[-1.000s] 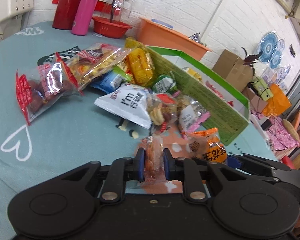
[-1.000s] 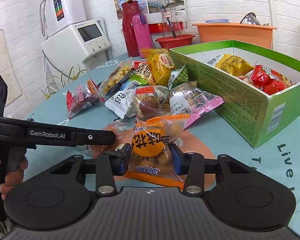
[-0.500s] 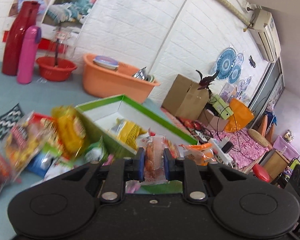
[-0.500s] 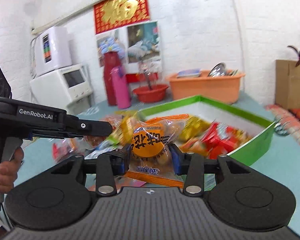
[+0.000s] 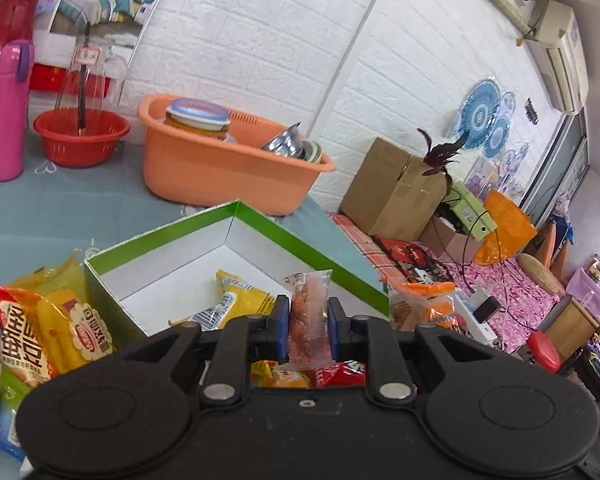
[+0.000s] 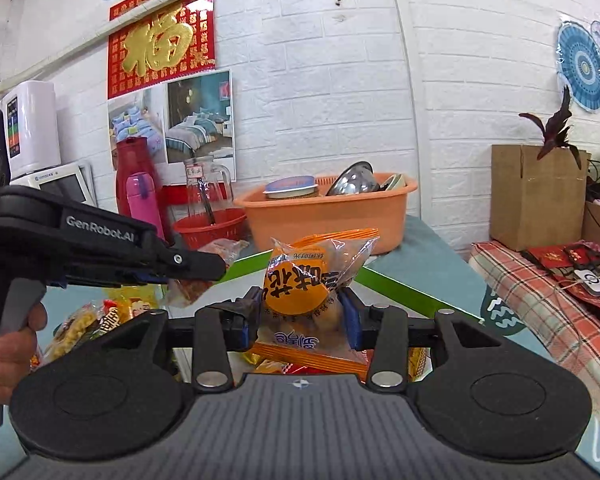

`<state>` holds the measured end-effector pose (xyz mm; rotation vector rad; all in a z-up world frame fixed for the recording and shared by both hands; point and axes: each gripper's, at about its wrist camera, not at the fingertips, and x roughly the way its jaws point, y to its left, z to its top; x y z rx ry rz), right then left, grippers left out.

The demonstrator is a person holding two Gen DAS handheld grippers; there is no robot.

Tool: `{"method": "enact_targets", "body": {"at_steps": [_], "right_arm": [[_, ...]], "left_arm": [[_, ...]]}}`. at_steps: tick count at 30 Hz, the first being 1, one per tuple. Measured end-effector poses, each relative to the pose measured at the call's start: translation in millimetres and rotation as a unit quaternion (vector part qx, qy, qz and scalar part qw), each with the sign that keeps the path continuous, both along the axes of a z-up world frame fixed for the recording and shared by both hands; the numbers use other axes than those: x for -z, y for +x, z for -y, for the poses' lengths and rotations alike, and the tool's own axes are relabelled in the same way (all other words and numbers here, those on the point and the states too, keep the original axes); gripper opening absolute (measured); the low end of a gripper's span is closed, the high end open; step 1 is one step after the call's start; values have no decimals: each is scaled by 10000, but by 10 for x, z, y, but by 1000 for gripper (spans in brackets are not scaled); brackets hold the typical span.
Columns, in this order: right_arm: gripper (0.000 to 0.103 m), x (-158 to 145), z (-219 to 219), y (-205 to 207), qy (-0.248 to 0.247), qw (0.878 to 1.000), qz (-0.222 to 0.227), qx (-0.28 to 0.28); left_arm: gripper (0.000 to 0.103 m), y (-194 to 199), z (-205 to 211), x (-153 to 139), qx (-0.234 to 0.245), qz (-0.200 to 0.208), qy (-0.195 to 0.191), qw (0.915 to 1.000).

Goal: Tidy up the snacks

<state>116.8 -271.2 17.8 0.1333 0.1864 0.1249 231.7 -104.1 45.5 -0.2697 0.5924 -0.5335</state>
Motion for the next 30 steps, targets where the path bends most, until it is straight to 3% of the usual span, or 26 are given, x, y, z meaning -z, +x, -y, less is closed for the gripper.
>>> {"method": "enact_targets", "body": {"at_steps": [2, 4, 5, 6, 13, 21, 25, 30], "right_arm": [[73, 69, -24, 112, -60, 9999, -117, -49], [78, 155, -67, 215, -234, 9990, -359, -89], [96, 193, -88, 239, -330, 9984, -453, -95], [103, 228, -102, 243, -393, 9980, -494, -67], [103, 250, -95, 146, -443, 9975, -554, 62], [103, 0, -162, -352, -330, 9994, -114, -31], [103, -36, -223, -591, -266, 9994, -61, -210], [103, 61, -350, -843, -225, 9983, -158, -505]], "left_arm": [[103, 79, 14, 99, -2, -98, 128, 9999], [103, 114, 10, 197, -52, -185, 215, 9996], [103, 115, -1, 234, -156, -232, 218, 9994], [103, 99, -27, 257, -198, -180, 159, 9995], [103, -123, -119, 69, -231, 64, 116, 9996], [103, -740, -482, -210, -602, 254, -21, 9979], [103, -1108, -705, -137, -813, 237, -95, 9964], [103, -1458, -941, 163, -945, -121, 57, 9954]]}}
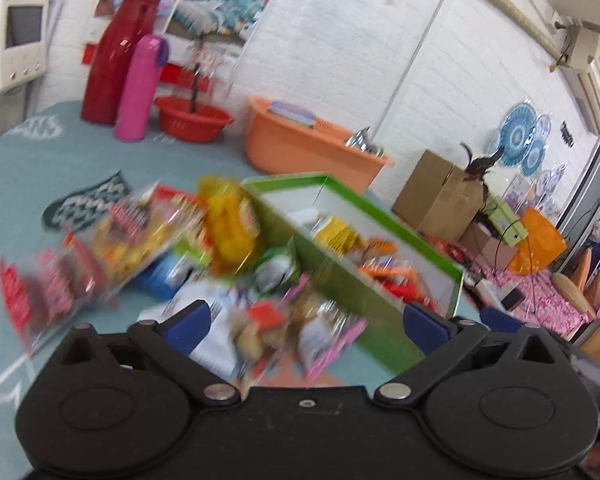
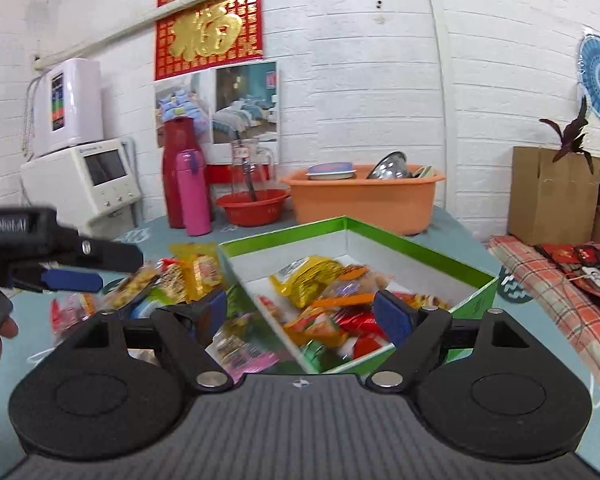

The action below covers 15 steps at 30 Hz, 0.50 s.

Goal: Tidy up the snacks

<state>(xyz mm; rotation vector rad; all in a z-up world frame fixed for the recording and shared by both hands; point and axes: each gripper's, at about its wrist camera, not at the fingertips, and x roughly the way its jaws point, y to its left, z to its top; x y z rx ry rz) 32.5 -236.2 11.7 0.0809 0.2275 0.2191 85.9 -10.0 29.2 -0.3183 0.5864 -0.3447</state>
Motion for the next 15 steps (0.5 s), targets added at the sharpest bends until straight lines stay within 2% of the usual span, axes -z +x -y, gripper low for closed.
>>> {"method": "enact_targets", "body": {"at_steps": [4, 7, 15], "right_arm": [[103, 186, -148, -70, 28, 9986, -374, -375], [103, 278, -280, -95, -47, 9966, -617, -536], [103, 282, -333, -196, -41, 9969, -572, -534]], "left_arm": [[103, -170, -175, 205, -171, -298, -122, 9993], [103, -234, -257, 253, -234, -355, -104, 9990], [103, -291, -269, 258, -44, -234, -325, 9992]]}}
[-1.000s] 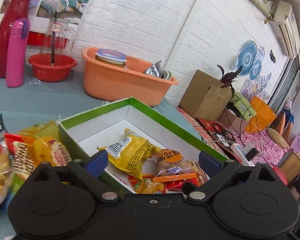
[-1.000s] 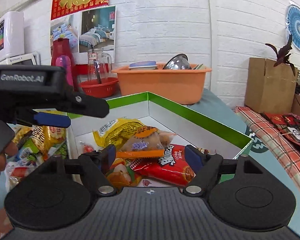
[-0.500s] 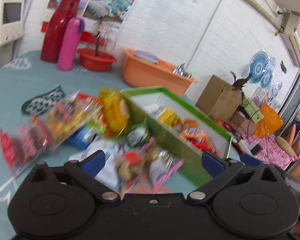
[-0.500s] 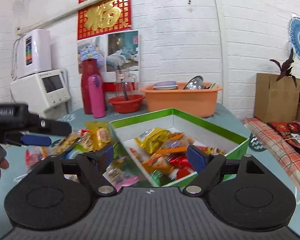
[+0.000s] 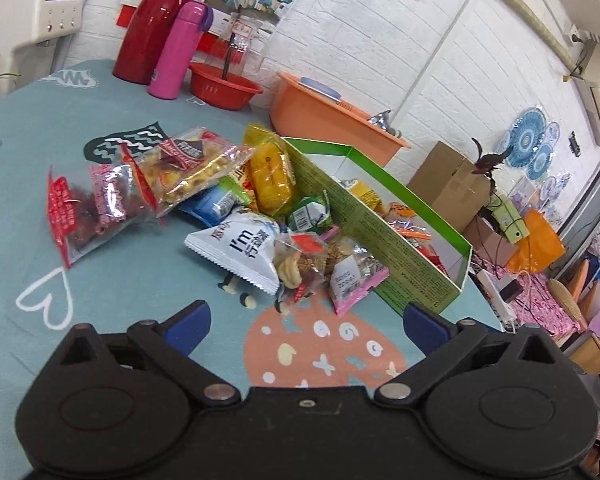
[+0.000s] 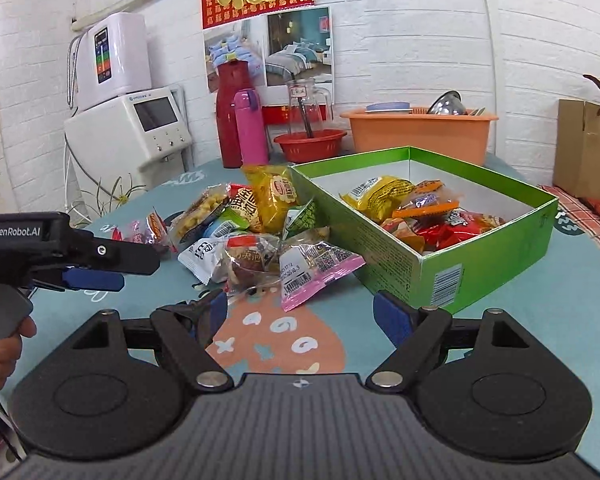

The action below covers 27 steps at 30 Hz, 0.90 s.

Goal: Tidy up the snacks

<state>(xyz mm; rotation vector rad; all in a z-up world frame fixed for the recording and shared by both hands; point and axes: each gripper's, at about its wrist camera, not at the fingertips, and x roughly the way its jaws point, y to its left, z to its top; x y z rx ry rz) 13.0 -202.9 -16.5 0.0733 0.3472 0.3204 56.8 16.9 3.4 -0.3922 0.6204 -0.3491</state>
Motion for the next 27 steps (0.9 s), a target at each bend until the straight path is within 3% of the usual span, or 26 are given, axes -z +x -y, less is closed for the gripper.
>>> {"method": "enact_targets", "body": {"at_steps": [5, 14, 19, 27], "right_arm": [[103, 38, 34, -56, -60, 9999, -43, 132], [103, 69, 138, -163, -135, 9992, -16, 371], [103, 90, 225, -215, -151, 9988, -16, 457], [103, 125, 330, -210, 8, 9987, -47, 506]], "left_arm": [[103, 115, 147, 25, 269, 3, -17, 9996], [103, 445, 500, -71, 713, 259, 371, 9964], [103, 694, 647, -11, 767, 126, 515, 9956], [103, 922, 698, 125, 470, 31, 858, 9952]]}}
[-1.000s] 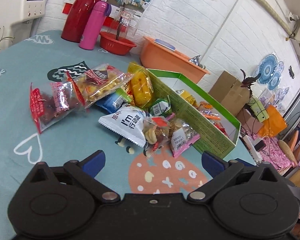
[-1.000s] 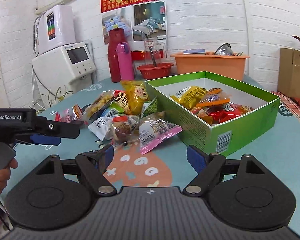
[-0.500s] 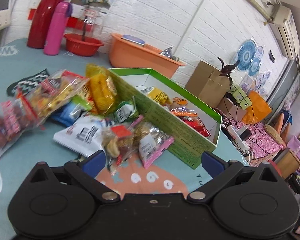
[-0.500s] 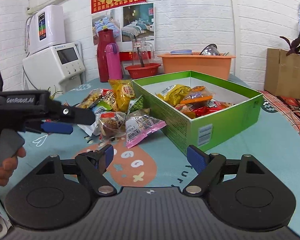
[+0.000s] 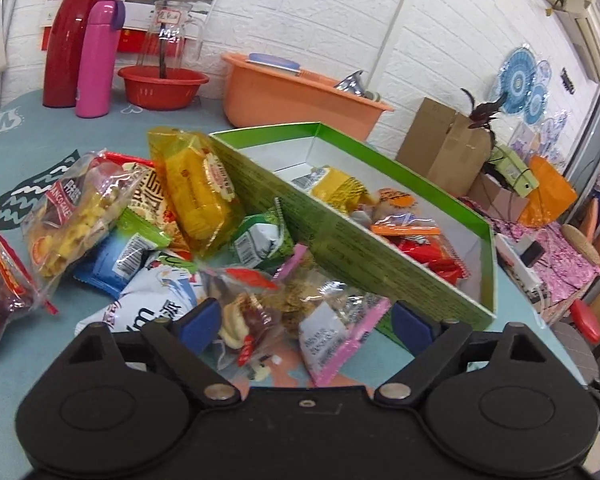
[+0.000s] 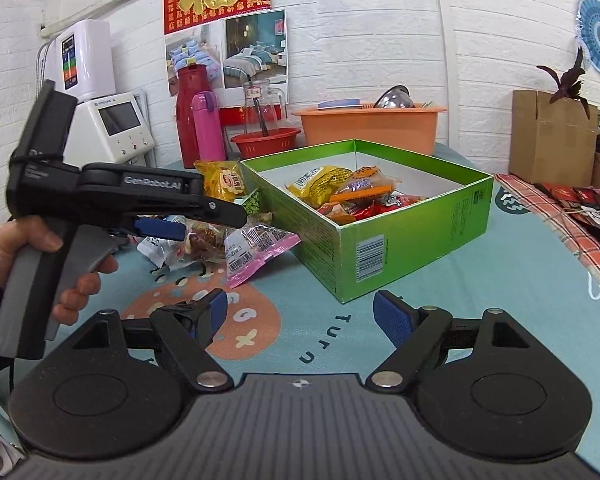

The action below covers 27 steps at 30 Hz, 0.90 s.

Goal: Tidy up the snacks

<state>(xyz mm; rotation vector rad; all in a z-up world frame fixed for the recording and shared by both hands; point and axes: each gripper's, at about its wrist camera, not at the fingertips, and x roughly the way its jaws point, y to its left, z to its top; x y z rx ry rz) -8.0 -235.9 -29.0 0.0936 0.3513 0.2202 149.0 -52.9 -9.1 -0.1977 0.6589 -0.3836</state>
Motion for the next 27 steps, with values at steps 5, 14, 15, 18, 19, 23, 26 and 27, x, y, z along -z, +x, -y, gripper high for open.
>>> {"method": "enact_targets", "body": {"at_steps": [5, 14, 15, 18, 19, 23, 26, 27], "right_arm": [[103, 35, 15, 47, 69, 9999, -82, 35], [103, 52, -31, 45, 76, 9999, -124, -17], [103, 53, -39, 45, 74, 9999, -130, -25], [103, 47, -75, 42, 55, 9999, -134, -71], [103, 47, -87, 36, 51, 9999, -131, -92], [103, 31, -141, 21, 29, 9998, -121, -166], [103, 31, -177, 40, 18, 9996, -142, -248], [103, 33, -198, 59, 9, 9995, -169, -262]], "left_arm": [[90, 17, -59, 75, -108, -77, 192, 9997], [74, -75, -184, 97, -101, -300, 194, 9993], [73, -105, -198, 117, -53, -356, 173, 9992], [69, -227, -238, 139, 84, -477, 33, 9988], [69, -267, -250, 148, 153, -529, -71, 9985], [74, -471, -264, 138, 319, -591, -326, 9972], [103, -606, -350, 62, 176, -382, -497, 9979], [103, -636, -388, 35, 99, -316, -522, 9981]]}}
